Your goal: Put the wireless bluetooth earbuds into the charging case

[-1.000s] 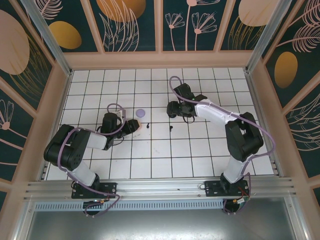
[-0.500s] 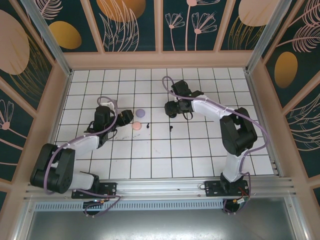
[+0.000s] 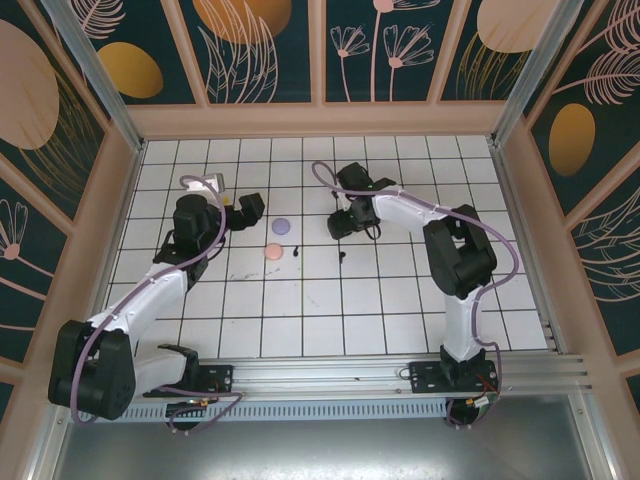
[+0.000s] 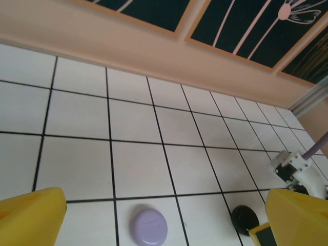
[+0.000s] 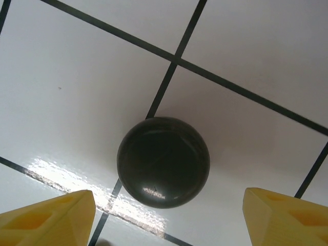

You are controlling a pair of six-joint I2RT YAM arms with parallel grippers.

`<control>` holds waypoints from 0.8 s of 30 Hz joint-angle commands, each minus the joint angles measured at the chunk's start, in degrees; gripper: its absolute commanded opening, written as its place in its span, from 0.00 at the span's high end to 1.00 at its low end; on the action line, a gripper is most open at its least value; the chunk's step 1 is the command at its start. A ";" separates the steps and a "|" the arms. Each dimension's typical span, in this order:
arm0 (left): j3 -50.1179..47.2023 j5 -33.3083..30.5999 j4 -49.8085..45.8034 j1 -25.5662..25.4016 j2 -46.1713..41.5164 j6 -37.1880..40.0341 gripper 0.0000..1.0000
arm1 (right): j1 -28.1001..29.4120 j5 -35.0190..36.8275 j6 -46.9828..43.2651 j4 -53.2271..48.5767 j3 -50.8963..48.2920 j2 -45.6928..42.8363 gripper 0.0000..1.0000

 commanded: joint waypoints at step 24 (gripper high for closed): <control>5.94 -3.26 -3.59 0.38 1.00 3.99 0.01 | 0.89 3.54 -5.32 -5.11 7.32 7.44 0.26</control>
